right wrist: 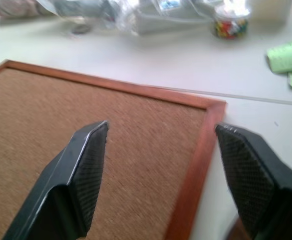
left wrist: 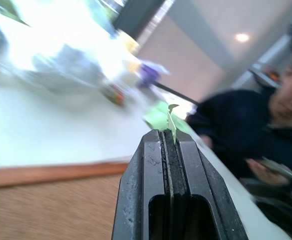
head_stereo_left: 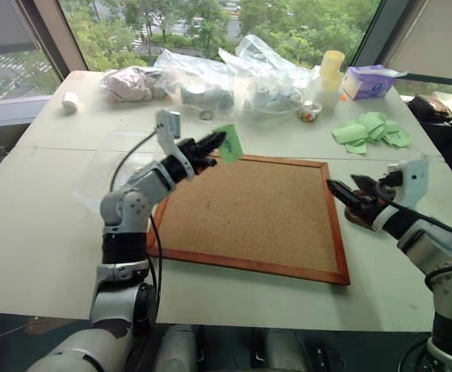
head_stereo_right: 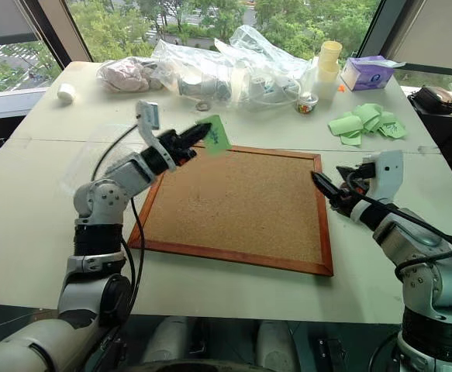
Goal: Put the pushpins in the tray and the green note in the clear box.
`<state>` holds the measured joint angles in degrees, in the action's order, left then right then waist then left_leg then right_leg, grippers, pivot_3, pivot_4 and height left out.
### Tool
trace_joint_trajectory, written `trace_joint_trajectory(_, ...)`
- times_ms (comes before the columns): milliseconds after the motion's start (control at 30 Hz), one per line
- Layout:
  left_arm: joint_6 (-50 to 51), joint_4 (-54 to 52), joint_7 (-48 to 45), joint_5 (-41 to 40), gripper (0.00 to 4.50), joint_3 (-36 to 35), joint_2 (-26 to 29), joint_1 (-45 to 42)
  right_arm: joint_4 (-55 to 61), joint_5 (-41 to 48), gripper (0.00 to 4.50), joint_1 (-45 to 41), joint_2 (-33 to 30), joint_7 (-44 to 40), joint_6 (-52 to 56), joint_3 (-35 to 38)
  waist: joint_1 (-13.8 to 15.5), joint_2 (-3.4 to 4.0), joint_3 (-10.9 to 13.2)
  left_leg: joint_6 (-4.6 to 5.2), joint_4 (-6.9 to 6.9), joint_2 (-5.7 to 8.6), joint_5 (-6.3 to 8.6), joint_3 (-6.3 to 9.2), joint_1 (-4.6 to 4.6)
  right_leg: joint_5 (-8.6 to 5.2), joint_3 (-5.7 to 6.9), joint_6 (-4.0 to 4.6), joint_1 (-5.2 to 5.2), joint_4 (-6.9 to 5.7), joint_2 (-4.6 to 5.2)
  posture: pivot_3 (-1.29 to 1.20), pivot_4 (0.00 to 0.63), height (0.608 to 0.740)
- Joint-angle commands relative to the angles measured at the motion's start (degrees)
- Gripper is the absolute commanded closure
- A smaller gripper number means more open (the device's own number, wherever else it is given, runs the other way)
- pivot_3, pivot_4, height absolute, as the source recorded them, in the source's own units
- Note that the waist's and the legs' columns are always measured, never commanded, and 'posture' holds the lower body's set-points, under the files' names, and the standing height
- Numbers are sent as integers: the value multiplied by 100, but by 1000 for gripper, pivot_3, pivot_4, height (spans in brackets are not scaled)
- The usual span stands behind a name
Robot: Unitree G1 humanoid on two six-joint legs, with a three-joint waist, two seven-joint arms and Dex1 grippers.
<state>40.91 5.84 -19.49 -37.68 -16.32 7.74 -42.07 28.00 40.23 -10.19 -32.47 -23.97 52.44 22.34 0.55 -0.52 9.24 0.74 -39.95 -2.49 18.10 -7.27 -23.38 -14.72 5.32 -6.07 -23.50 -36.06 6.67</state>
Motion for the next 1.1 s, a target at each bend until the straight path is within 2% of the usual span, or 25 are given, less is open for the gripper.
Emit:
trace_joint_trajectory(33, -339, -358, 1035, 197, 4500, -725, 332, -148, 315, 353, 1043, -371, -108, -162, 162, -305, -24, -1, 1, 0, 0, -2, 0, 1, 0, 0, 0, 0, -1, 0, -1, 0, 150, 740)
trace_joint_trajectory(267, -279, -634, 1443, 275, 4500, -1107, 924, 633, 33, 313, 1043, -776, -118, -292, 106, -786, 36, -2, 1, 3, 3, -1, 2, 2, -2, 0, 1, 0, 2, 0, 5, 0, 150, 740)
trace_joint_trajectory(367, -315, -597, 1460, 337, 3589, -1105, 1032, 887, -108, 265, 995, -910, -131, -355, 54, -912, 34, -12, 7, 6, -6, -1, 3, -1, -6, 0, 1, 0, 7, 0, 6, 0, 150, 740)
trace_joint_trajectory(533, -205, -682, 1293, 250, 1156, -1043, 1135, 1097, -254, 173, 995, -1024, -158, -441, -11, -1036, 8, -13, 7, 4, -4, 4, 2, -5, -6, 0, 2, 0, 4, -1, 2, 0, 150, 740)
trace_joint_trajectory(767, 413, -1400, 324, -517, 1156, -638, 1302, 1312, -326, 50, 995, -1017, -151, -470, -71, -1121, 4, -12, 7, 0, -3, 0, 0, -11, -5, 0, 2, 0, 2, -2, 0, 0, 150, 740)
trace_joint_trajectory(933, 942, -1938, -778, -952, 1156, 129, 1606, 1718, -250, -14, 995, -875, -201, -511, -76, -1176, 2, -11, 6, -1, -3, 1, 0, -12, -4, 0, 1, 0, 3, -2, 1, 0, 150, 740)
trace_joint_trajectory(1100, 862, -2256, -1693, -710, 1156, 891, 2193, 2058, -50, 10, 995, -504, -566, -788, -12, -1164, -13, -9, 7, -3, -1, 0, -1, -14, -3, 0, 1, 1, 0, -2, -1, 0, 150, 740)
